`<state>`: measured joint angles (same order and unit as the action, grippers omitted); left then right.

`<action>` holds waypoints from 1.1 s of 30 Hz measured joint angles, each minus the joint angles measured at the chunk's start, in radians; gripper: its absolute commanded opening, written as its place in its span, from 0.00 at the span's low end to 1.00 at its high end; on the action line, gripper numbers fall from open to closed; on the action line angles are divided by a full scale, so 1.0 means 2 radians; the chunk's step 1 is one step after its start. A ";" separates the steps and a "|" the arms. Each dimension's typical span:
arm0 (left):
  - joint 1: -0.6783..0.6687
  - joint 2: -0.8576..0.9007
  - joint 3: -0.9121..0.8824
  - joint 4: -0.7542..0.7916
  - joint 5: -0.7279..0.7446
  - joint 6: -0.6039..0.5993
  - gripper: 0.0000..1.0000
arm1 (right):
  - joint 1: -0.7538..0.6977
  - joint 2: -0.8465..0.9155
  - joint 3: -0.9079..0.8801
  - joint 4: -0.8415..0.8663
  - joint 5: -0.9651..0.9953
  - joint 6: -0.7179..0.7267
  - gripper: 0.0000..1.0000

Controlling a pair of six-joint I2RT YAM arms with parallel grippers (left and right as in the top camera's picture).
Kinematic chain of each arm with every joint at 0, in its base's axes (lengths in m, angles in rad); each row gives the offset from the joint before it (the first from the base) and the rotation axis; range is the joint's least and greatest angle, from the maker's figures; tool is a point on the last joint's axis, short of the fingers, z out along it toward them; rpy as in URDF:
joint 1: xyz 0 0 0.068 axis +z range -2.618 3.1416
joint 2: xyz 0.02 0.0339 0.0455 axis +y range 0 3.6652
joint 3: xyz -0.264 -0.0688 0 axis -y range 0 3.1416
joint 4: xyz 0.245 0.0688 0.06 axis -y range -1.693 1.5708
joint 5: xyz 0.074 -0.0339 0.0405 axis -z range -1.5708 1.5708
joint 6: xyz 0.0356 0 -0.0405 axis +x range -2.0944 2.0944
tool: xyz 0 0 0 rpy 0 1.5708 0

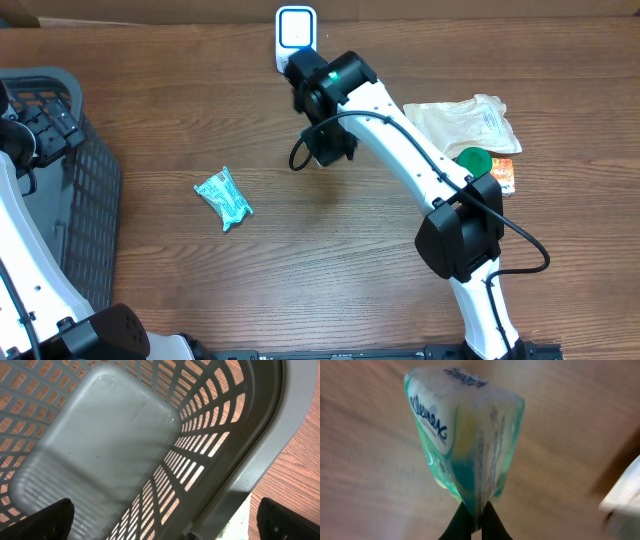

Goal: Scan the item barcode
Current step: 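Carry the teal packet right and release it near the jar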

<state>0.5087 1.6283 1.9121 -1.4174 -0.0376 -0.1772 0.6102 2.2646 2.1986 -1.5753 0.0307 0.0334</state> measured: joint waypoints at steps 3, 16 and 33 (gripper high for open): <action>0.000 0.000 0.000 0.000 0.000 0.000 1.00 | -0.014 0.000 -0.032 -0.021 -0.009 0.043 0.04; 0.000 0.000 0.000 0.000 0.000 0.000 1.00 | -0.130 0.001 -0.171 -0.015 0.054 0.186 0.76; 0.000 0.000 0.000 0.000 0.000 0.000 1.00 | -0.026 0.000 -0.124 0.141 -0.132 0.117 0.73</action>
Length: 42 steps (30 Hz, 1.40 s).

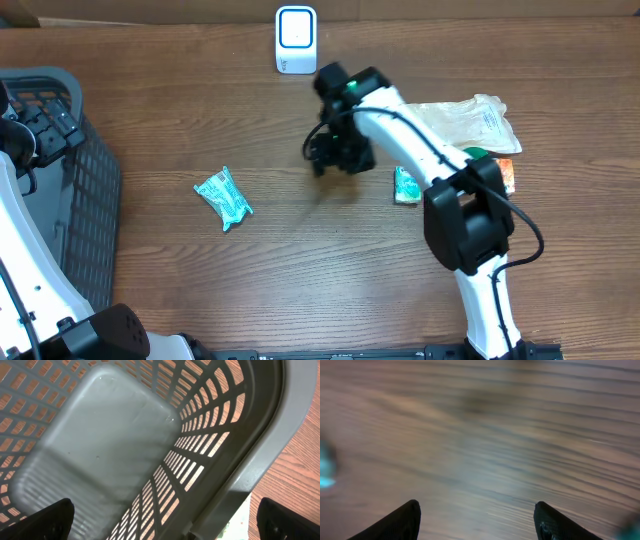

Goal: Scan the item barcode
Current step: 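Carry the teal packet right and release it near the jar, then move the right gripper left over the light-green wipes packet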

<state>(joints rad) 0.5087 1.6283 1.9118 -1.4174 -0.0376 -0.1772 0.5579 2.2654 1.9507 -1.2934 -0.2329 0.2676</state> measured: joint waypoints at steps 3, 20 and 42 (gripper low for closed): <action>0.000 0.000 0.000 0.000 0.000 0.000 0.99 | 0.026 0.000 -0.002 0.043 -0.031 -0.002 0.73; 0.000 0.000 0.000 0.000 0.000 0.000 0.99 | 0.121 0.000 -0.118 0.317 -0.057 0.057 0.69; 0.000 0.000 0.000 0.000 0.000 0.000 1.00 | 0.124 -0.006 -0.162 0.392 -0.060 0.103 0.47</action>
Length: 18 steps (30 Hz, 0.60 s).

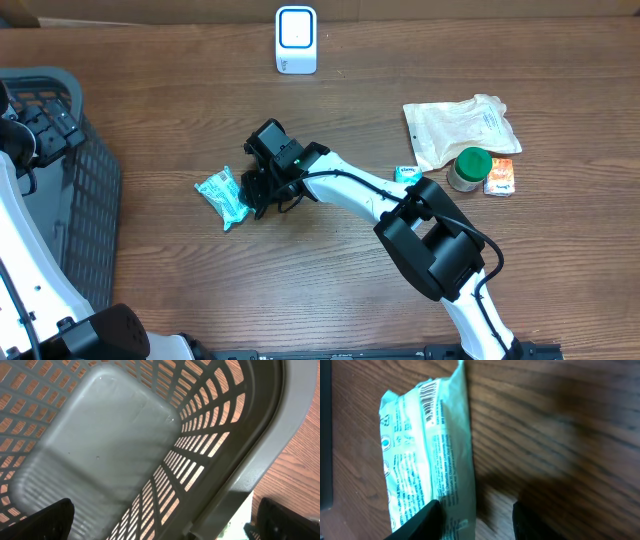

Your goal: Scan the item barcode

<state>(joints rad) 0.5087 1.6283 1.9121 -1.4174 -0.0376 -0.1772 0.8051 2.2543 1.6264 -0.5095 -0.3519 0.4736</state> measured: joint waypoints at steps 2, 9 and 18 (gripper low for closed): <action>0.000 0.000 0.000 0.000 0.000 0.000 1.00 | 0.003 0.000 0.000 0.000 -0.001 0.000 0.48; 0.000 0.000 0.000 0.000 0.000 0.000 1.00 | 0.024 0.000 -0.002 -0.002 -0.003 0.003 0.44; 0.000 0.000 0.000 0.000 0.000 0.000 1.00 | 0.032 -0.003 -0.002 -0.014 0.021 0.035 0.04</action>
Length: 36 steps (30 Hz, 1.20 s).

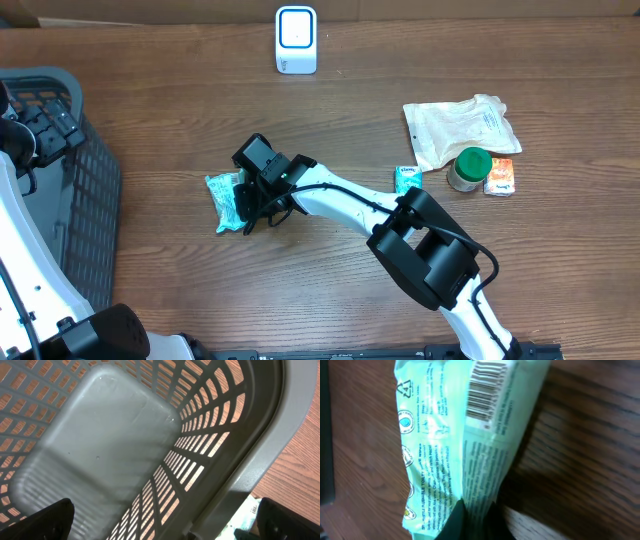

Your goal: Scan the item barcode

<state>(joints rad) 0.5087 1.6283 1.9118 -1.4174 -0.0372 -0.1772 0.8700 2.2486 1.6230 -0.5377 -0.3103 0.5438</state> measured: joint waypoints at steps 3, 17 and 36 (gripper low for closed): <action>0.000 0.000 0.000 0.000 0.000 0.000 1.00 | -0.002 -0.003 0.000 -0.016 0.002 -0.005 0.04; 0.000 0.000 0.000 0.000 0.000 0.000 1.00 | -0.080 -0.011 0.055 -0.206 0.057 -0.365 0.16; 0.000 0.000 0.000 0.000 0.000 0.000 0.99 | -0.148 -0.012 0.110 -0.316 0.030 -0.176 0.90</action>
<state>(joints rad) 0.5083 1.6283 1.9121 -1.4174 -0.0376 -0.1772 0.5732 2.2242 1.8439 -1.1694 -0.2504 0.1925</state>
